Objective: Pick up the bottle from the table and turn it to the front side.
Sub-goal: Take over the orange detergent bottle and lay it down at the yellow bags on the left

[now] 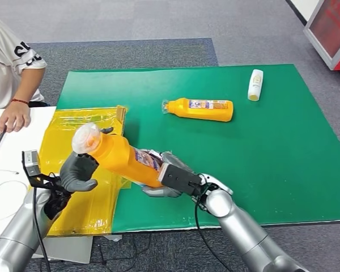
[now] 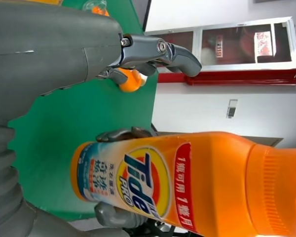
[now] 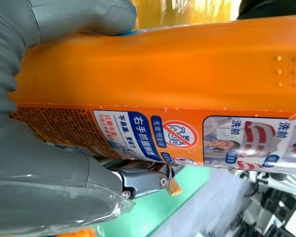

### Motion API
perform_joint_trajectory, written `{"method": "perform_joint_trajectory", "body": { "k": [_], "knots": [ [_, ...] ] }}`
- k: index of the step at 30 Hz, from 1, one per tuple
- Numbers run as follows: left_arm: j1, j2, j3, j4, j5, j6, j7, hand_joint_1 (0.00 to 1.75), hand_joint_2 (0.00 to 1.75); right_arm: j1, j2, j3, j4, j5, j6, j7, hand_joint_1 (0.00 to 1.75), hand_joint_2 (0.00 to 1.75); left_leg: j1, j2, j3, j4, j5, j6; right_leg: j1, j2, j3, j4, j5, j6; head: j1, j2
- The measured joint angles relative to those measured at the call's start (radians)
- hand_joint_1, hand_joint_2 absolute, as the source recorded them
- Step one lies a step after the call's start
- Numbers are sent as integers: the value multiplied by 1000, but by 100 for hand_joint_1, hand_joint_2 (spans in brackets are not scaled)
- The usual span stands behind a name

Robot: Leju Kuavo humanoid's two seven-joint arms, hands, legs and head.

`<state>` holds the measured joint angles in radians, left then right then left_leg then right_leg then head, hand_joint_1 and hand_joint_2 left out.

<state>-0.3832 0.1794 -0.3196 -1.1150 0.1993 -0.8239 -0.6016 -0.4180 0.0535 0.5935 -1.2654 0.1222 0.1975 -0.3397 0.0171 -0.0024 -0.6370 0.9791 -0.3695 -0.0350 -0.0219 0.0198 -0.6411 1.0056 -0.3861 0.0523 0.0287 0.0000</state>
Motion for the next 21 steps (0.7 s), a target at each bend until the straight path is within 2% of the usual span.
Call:
{"method": "perform_joint_trajectory", "body": {
  "k": [8,21],
  "knots": [
    [-4,1,-28,4,29,-3,23,0,175,3,13,14,-12,106,-108,13,175,175,0,0,0,0,0,0,0,0,0,0,0,0,0,0],
    [-25,1,-48,10,58,3,37,0,175,11,29,32,-17,139,-126,22,175,175,0,0,0,0,0,0,0,0,0,0,0,0,0,0]
  ]
}}
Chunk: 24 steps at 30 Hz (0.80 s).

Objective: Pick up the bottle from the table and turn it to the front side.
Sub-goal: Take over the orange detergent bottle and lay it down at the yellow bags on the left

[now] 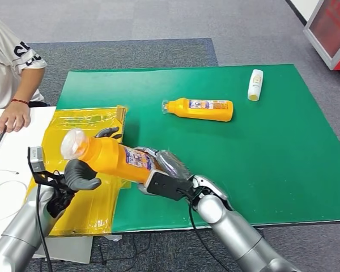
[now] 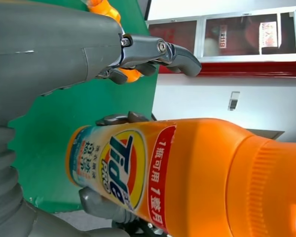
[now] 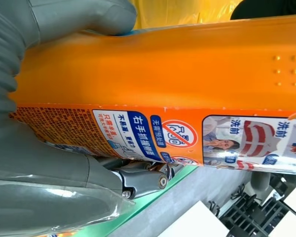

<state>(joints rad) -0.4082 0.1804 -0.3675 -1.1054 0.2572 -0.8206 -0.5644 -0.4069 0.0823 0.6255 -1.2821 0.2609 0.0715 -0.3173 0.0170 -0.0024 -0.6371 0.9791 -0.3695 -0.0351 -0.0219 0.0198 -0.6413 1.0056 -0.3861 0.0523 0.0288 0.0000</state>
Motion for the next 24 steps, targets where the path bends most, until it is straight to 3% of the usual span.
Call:
{"method": "perform_joint_trajectory", "body": {
  "k": [8,16,24],
  "knots": [
    [-31,-2,-9,25,-4,-17,-27,0,175,4,9,11,0,0,13,7,175,175,0,0,0,0,0,0,0,0,0,0,0,0,0,0],
    [-56,-3,-41,41,-9,-132,-83,0,175,-12,22,30,19,-6,32,12,175,175,0,0,0,0,0,0,0,0,0,0,0,0,0,0],
    [-80,22,-88,49,-36,-176,-132,0,175,-39,33,44,39,-8,34,16,175,175,0,0,0,0,0,0,0,0,0,0,0,0,0,0]
  ]
}}
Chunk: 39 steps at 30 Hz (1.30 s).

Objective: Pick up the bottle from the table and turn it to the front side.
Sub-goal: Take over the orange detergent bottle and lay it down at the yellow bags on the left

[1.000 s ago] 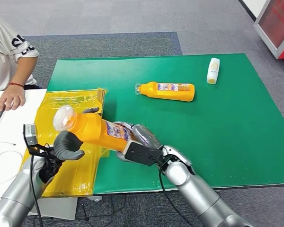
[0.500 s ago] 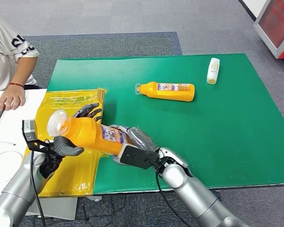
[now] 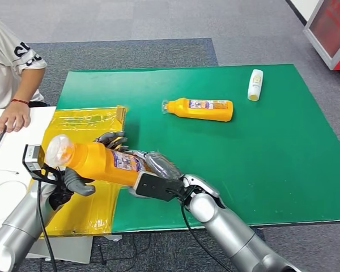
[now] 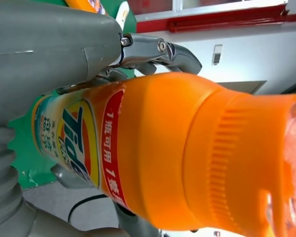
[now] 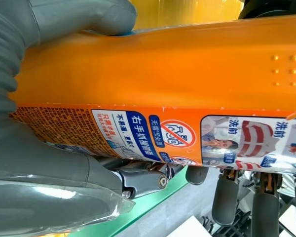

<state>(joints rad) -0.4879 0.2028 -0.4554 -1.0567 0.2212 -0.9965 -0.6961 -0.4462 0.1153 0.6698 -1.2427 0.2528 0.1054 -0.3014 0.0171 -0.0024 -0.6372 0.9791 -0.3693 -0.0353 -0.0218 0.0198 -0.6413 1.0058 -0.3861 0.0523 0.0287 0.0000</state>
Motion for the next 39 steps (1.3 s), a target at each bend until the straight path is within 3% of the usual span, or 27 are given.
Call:
{"method": "perform_joint_trajectory", "body": {
  "k": [9,25,26,29,30,39],
  "knots": [
    [-7,20,-24,2,1,10,-5,0,175,-9,5,14,11,59,-69,22,175,175,0,0,0,0,0,0,0,0,0,0,0,0,0,0],
    [27,2,14,-5,-16,172,7,2,175,8,7,31,10,188,-158,70,175,175,0,0,0,0,0,0,0,0,0,0,0,0,0,0],
    [30,-1,20,-8,-16,175,7,20,175,10,8,31,10,189,-158,71,175,175,0,0,0,0,0,0,0,0,0,0,0,0,0,0],
    [41,-9,35,-15,-15,177,6,149,175,14,9,31,9,189,-158,75,175,175,0,0,0,0,0,0,0,0,0,0,0,0,0,0],
    [45,-11,40,-17,-15,177,5,175,175,15,9,31,7,189,-157,76,175,175,0,0,0,0,0,0,0,0,0,0,0,0,0,0],
    [74,-19,76,-49,-18,165,-5,175,175,17,11,30,-4,178,-142,82,175,175,0,0,0,0,0,0,0,0,0,0,0,0,0,0]
  ]
}}
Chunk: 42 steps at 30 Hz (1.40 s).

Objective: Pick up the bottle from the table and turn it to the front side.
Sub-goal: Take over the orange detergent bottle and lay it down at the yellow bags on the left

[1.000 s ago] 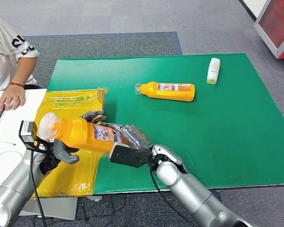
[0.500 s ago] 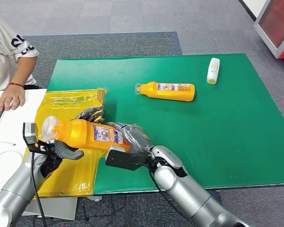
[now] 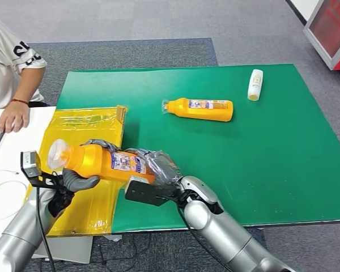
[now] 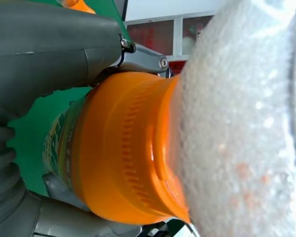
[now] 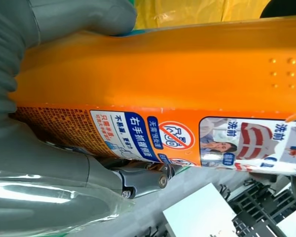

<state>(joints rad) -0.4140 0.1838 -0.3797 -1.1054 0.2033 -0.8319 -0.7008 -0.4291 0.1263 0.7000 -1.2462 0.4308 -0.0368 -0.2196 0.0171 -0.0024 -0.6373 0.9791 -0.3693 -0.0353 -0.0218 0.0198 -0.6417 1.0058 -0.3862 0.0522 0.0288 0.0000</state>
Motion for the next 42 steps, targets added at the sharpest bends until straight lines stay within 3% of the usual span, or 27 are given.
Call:
{"method": "perform_joint_trajectory", "body": {
  "k": [10,11,14,15,16,42],
  "knots": [
    [23,-9,36,-29,2,-27,0,175,175,17,5,-3,-23,-16,5,-5,171,175,0,0,0,0,0,0,0,0,0,0,0,0,0,0],
    [25,-10,38,-31,2,-29,0,175,175,20,6,-4,-25,-19,6,-6,159,175,0,0,0,0,0,0,0,0,0,0,0,0,0,0],
    [29,-13,44,-37,-1,-34,0,175,175,27,6,-10,-32,-37,16,-13,37,175,0,0,0,0,0,0,0,0,0,0,0,0,0,0],
    [31,-15,46,-38,-2,-36,0,175,175,29,6,-14,-33,-49,23,-16,4,175,0,0,0,0,0,0,0,0,0,0,0,0,0,0],
    [33,-16,49,-40,-3,-38,0,175,175,31,7,-19,-34,-65,32,-20,0,175,0,0,0,0,0,0,0,0,0,0,0,0,0,0],
    [218,-26,124,-215,-103,-21,0,175,175,38,11,-140,-19,-245,118,-38,0,175,0,0,0,0,0,0,0,0,0,0,0,0,0,0]
  ]
}}
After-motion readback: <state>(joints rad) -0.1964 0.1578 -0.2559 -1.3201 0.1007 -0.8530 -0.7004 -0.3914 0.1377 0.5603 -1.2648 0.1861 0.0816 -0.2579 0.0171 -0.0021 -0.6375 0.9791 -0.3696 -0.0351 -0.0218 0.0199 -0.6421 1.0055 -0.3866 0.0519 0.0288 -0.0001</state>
